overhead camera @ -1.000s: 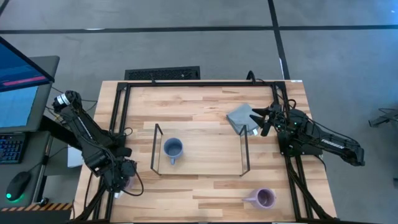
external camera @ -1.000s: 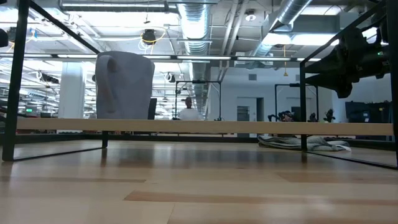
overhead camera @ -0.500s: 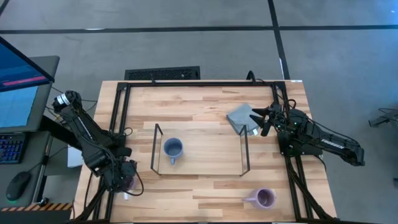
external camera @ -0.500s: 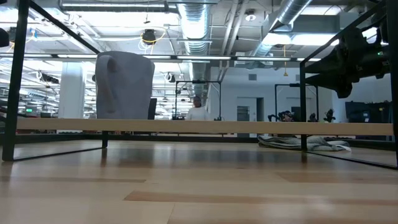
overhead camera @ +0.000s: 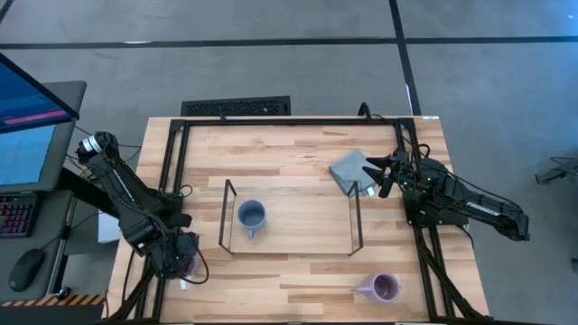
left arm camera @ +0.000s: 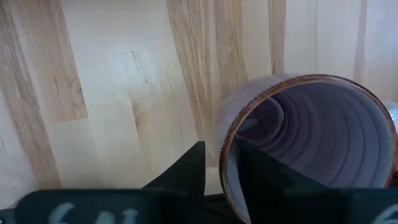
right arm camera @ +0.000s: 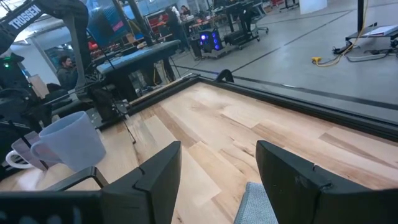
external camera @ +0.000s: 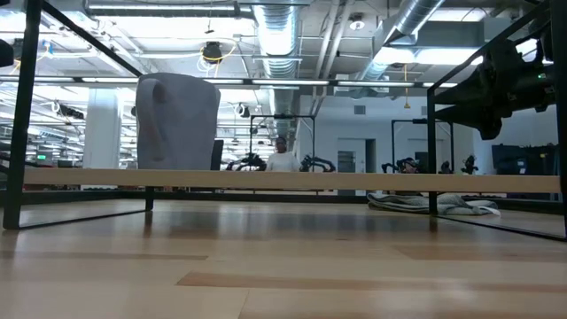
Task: Stack small to large cups/mugs on shelf
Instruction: Put the left purple mug on the shelf
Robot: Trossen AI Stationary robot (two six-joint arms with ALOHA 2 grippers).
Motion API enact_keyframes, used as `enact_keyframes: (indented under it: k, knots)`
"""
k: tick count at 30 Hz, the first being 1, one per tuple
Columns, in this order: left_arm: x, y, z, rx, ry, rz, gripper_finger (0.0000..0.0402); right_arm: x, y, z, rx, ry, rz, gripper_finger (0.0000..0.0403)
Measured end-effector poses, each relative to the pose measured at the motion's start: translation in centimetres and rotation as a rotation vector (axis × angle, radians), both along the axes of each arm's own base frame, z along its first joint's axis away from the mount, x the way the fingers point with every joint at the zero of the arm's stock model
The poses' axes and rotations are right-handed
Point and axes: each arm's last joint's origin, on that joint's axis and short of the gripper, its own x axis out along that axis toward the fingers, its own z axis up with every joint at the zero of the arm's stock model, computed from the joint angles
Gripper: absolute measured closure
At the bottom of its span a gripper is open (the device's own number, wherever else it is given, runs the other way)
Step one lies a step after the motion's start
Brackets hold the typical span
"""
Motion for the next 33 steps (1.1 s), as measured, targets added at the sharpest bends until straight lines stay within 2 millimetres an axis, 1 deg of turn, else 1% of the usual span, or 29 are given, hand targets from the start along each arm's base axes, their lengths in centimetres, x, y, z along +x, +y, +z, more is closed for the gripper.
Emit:
enact_keyframes:
  k: [2, 6, 8, 12, 20, 23, 27, 28, 33]
  knots:
    - [0.0, -0.1, -0.3, -0.015, -0.002, 0.002, 0.0319, 0.0, 0.0, 0.0, 0.000, 0.000, 0.000, 0.0172]
    - [-0.2, 0.0, -1.6, -0.050, 0.047, 0.008, 0.0319, 0.0, 0.0, 0.0, 0.000, 0.000, 0.000, 0.0172]
    - [-0.2, 0.0, -1.7, -0.072, 0.071, 0.017, 0.0319, 0.0, 0.0, 0.0, 0.000, 0.000, 0.000, 0.0172]
    - [-0.2, 0.1, -1.4, -0.085, 0.063, -0.002, 0.0319, 0.0, 0.0, 0.0, 0.000, 0.000, 0.000, 0.0172]
    - [-0.1, 0.3, -1.4, -0.052, 0.028, -0.026, 0.0321, 0.0, 0.0, 0.0, 0.000, 0.000, 0.000, 0.0172]
    - [-0.1, 0.3, -1.4, -0.048, 0.021, -0.028, 0.0339, 0.0, 0.0, 0.0, 0.000, 0.000, 0.000, 0.0172]
    - [-0.1, 0.3, -1.5, -0.045, 0.021, -0.034, 0.0384, 0.0, 0.0, 0.0, 0.000, 0.000, 0.000, 0.0172]
    - [-0.1, 0.3, -1.5, -0.046, 0.027, -0.030, 0.0391, 0.0, 0.0, 0.0, 0.000, 0.000, 0.000, 0.0172]
    - [-0.1, 0.3, -1.5, -0.040, 0.011, -0.049, 0.0393, 0.0, 0.0, 0.0, 0.000, 0.000, 0.000, 0.0172]
